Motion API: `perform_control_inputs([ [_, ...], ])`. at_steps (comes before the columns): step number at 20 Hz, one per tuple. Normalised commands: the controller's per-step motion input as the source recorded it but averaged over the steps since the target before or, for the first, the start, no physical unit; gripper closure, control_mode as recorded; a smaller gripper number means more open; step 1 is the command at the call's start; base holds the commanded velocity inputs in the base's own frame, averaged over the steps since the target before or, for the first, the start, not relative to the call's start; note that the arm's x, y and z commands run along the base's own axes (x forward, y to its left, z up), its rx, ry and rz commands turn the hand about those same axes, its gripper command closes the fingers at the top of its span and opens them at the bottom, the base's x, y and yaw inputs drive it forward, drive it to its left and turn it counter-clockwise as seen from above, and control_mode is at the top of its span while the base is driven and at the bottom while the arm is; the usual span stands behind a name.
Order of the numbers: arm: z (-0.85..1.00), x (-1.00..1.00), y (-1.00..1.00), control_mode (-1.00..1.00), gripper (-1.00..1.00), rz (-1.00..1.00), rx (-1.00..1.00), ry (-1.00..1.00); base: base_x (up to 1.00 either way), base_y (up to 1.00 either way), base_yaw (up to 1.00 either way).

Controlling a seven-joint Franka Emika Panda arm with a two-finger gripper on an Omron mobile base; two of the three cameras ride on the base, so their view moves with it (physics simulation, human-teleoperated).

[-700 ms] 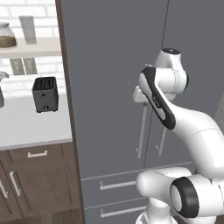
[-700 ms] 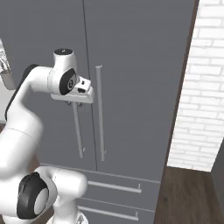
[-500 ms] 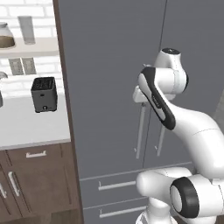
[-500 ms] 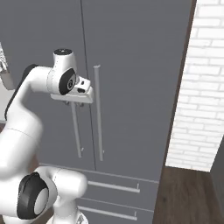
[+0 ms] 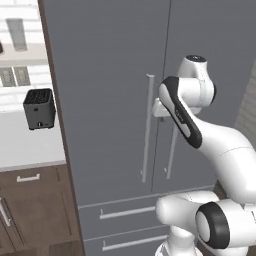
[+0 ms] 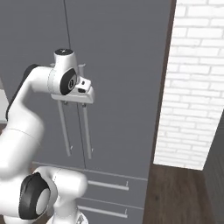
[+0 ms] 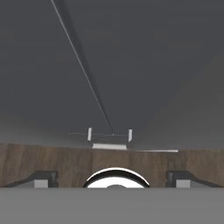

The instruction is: Take the strawberry from the fridge and place it on top of the pancake, located on the dining counter.

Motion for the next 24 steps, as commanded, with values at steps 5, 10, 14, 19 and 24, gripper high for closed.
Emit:
perform_control_inputs([
  [5, 0.00, 0.00, 0.00, 1.00, -1.00, 0.00, 0.00, 0.00, -0.57, 0.11, -0.04],
  [10, 0.00, 0.00, 0.00, 1.00, -1.00, 0.00, 0.00, 0.00, -0.66, 0.11, -0.04],
  [14, 0.00, 0.00, 0.00, 1.00, -1.00, 0.00, 0.00, 0.00, -0.60, 0.17, -0.02],
  [19, 0.00, 0.00, 0.00, 1.00, -1.00, 0.00, 0.00, 0.00, -0.44, 0.32, 0.00],
  [24, 0.00, 0.00, 0.00, -1.00, -1.00, 0.00, 0.00, 0.00, -0.06, 0.28, 0.00],
])
